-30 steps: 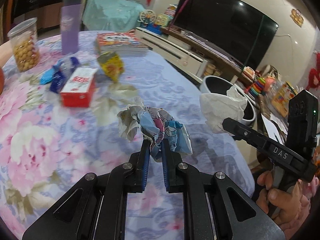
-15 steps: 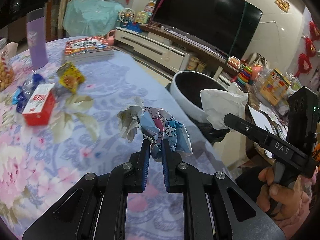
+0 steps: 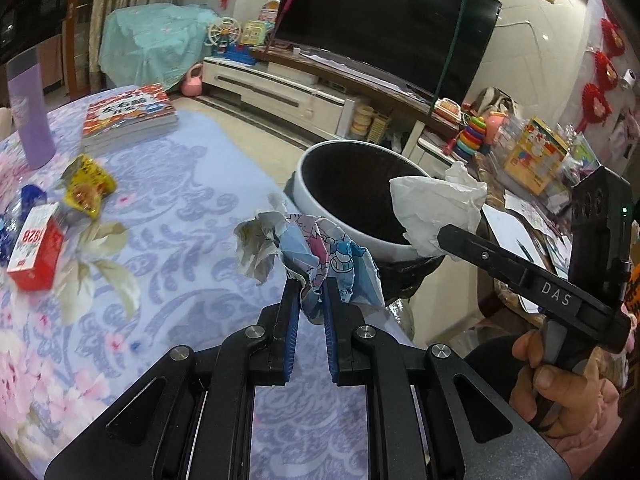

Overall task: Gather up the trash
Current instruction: 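Carry the wrapper and white plastic bag in both tools over the bin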

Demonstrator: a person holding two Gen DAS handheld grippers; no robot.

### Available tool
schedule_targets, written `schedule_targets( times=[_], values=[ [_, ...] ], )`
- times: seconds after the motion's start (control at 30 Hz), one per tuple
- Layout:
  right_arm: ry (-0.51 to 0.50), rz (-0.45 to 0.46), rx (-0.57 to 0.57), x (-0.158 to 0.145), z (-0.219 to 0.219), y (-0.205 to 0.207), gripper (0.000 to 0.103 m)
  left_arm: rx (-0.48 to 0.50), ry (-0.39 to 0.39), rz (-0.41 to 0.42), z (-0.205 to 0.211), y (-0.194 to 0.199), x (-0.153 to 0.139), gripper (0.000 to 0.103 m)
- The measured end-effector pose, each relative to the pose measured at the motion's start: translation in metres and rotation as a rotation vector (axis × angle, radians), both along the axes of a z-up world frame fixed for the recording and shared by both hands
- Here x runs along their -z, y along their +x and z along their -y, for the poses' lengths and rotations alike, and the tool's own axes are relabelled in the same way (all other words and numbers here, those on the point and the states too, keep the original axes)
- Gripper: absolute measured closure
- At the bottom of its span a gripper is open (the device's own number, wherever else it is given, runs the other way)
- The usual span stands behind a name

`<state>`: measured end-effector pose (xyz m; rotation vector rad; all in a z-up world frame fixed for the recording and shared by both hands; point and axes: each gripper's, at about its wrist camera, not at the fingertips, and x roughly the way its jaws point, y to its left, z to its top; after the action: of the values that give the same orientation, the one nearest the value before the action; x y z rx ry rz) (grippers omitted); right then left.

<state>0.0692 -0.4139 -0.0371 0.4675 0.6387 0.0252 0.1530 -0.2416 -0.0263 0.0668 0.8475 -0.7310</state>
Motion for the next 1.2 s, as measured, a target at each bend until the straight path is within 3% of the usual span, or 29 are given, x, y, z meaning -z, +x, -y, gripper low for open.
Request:
schedule_targets(
  times=[0.87,1.2],
  values=[
    [-0.005,-0.01,0.035,-0.001,0.042,0.015,0.067,0.062,0.022,0.038,0.059,0.025,-0.015,0.092],
    [0.008,-0.053,0.035,0.004,0.063,0.034,0.065,0.102,0.06,0.022,0.095,0.046,-0.004,0.092]
  ],
)
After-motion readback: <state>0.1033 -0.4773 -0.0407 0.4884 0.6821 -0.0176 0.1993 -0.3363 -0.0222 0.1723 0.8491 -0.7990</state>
